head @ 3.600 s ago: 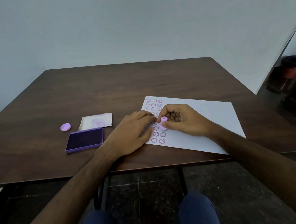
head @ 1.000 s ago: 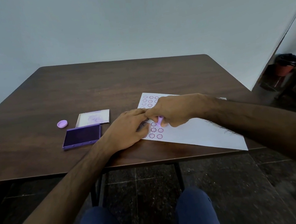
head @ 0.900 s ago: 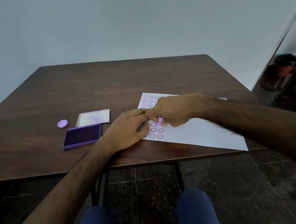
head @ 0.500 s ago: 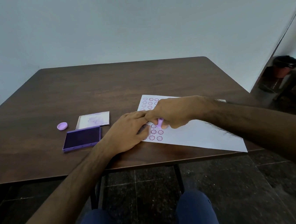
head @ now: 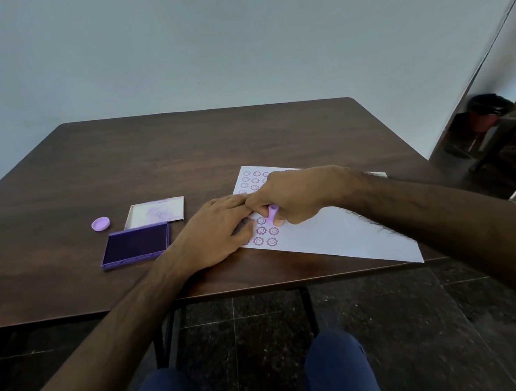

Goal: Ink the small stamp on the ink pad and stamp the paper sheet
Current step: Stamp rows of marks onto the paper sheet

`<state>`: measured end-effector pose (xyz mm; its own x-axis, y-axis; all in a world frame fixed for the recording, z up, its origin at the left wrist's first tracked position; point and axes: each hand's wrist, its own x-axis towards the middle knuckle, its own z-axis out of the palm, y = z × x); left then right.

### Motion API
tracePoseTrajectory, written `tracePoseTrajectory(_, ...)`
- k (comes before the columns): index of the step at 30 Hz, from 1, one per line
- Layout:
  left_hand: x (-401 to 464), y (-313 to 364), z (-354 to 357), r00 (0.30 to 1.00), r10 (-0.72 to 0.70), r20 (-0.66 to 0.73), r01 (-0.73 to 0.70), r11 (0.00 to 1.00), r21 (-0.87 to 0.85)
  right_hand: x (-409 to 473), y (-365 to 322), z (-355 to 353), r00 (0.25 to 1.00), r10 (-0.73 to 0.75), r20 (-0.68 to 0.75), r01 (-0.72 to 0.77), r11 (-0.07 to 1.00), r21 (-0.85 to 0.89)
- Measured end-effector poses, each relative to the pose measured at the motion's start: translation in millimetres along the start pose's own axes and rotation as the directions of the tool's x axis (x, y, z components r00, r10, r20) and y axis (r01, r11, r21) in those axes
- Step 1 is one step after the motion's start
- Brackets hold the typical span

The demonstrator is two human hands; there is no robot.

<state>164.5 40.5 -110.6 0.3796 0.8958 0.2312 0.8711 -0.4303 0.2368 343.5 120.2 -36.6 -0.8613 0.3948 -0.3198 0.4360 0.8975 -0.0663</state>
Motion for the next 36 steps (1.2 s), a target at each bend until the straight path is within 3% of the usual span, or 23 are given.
tracePoseTrajectory(29, 0.2, 5.7, -4.8, 1.0, -0.017, 0.015, 0.017, 1.0, 0.002, -1.7, 5.5, -0.4, 0.999, -0.027, 0.047, 0.023, 0.997, 0.07)
tracePoseTrajectory(33, 0.0, 3.3, -1.5, 0.999, -0.052, 0.013, 0.052, 0.998, 0.033, -15.3, 20.3, -9.5, 0.999, -0.043, -0.015, 0.045, 0.939, 0.34)
tracePoseTrajectory(34, -0.4, 2.5, -0.6, 0.998, -0.064, 0.011, 0.064, 0.997, 0.039, -21.0, 27.3, -10.0, 0.996, -0.033, -0.081, 0.068, 0.874, 0.481)
tracePoseTrajectory(36, -0.1, 1.6, 0.1, 0.998, -0.067, 0.009, 0.067, 0.997, 0.04, -33.3, 43.8, -5.5, 0.976, 0.026, -0.214, 0.152, 0.621, 0.769)
